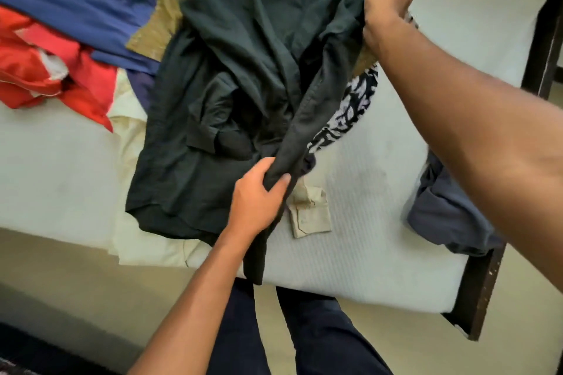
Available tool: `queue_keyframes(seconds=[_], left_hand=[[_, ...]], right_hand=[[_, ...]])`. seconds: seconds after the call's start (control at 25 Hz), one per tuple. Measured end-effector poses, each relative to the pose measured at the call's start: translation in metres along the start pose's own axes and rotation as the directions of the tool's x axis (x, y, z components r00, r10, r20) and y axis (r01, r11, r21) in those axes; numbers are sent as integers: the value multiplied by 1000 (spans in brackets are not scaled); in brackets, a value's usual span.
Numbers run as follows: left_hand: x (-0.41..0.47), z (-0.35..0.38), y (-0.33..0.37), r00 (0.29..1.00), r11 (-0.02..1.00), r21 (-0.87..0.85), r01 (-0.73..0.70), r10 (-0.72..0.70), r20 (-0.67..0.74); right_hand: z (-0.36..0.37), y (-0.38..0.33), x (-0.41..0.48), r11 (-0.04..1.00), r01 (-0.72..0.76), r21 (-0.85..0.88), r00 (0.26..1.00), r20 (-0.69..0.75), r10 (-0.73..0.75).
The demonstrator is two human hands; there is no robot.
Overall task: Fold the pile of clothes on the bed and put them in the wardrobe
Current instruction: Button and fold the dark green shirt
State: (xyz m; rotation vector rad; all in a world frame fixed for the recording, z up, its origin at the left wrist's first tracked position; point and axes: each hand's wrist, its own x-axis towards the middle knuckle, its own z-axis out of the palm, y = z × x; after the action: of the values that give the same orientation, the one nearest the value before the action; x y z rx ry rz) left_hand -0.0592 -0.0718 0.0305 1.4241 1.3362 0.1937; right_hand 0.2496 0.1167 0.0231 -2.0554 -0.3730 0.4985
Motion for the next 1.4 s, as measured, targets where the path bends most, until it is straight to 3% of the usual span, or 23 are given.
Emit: queue_keyframes(seconds=[0.16, 0.32, 0.44, 0.56, 0.6, 0.68, 0.76, 0.8, 0.88, 1.0, 1.08, 1.2, 1.4], left_hand=[[6, -102, -26, 994, 979, -183, 95, -103, -35], [25, -159, -70, 972, 963, -228, 147, -183, -146], [41, -183, -106, 966, 973, -111, 203, -218, -139], [55, -201, -142, 967, 970, 89, 225, -211, -145], [58, -204, -152, 971, 966, 139, 216, -198, -135], [61, -212, -168, 974, 958, 195, 211, -190, -123], [56, -217, -179, 948, 945, 135, 299, -278, -153], [54, -217, -186, 930, 934, 78, 348, -334, -152], [44, -213, -196, 930, 932, 63, 357, -348, -120], [39, -210, -199, 929, 929, 54, 367, -362, -83], [40, -206, -193, 912, 911, 39, 410, -411, 16], [46, -201, -189, 887, 883, 148, 445, -457, 61], [46, -210, -182, 830, 832, -64, 551, -539, 144]], right_hand=[[84, -69, -42, 986, 165, -10, 981, 108, -163], [172, -103, -85, 952, 304, 8, 901, 323, -290], [229, -99, -99, 943, 303, -135, 849, 488, -203], [255, -71, -104, 955, 177, -240, 803, 596, 1], [253, -61, -104, 952, 185, -244, 801, 599, -2], [235, -47, -114, 929, 312, -200, 848, 499, -178], [203, -23, -135, 915, 387, -112, 896, 280, -344], [182, -9, -157, 927, 366, -79, 919, 190, -347], [136, 33, -211, 966, 239, -96, 967, 109, -229], [85, 98, -303, 970, 48, -240, 973, 230, 9], [71, 123, -348, 942, -107, -317, 945, 263, 196], [71, 130, -373, 897, -128, -424, 957, 183, 223], [64, 131, -387, 886, -326, -330, 919, 109, 379]])
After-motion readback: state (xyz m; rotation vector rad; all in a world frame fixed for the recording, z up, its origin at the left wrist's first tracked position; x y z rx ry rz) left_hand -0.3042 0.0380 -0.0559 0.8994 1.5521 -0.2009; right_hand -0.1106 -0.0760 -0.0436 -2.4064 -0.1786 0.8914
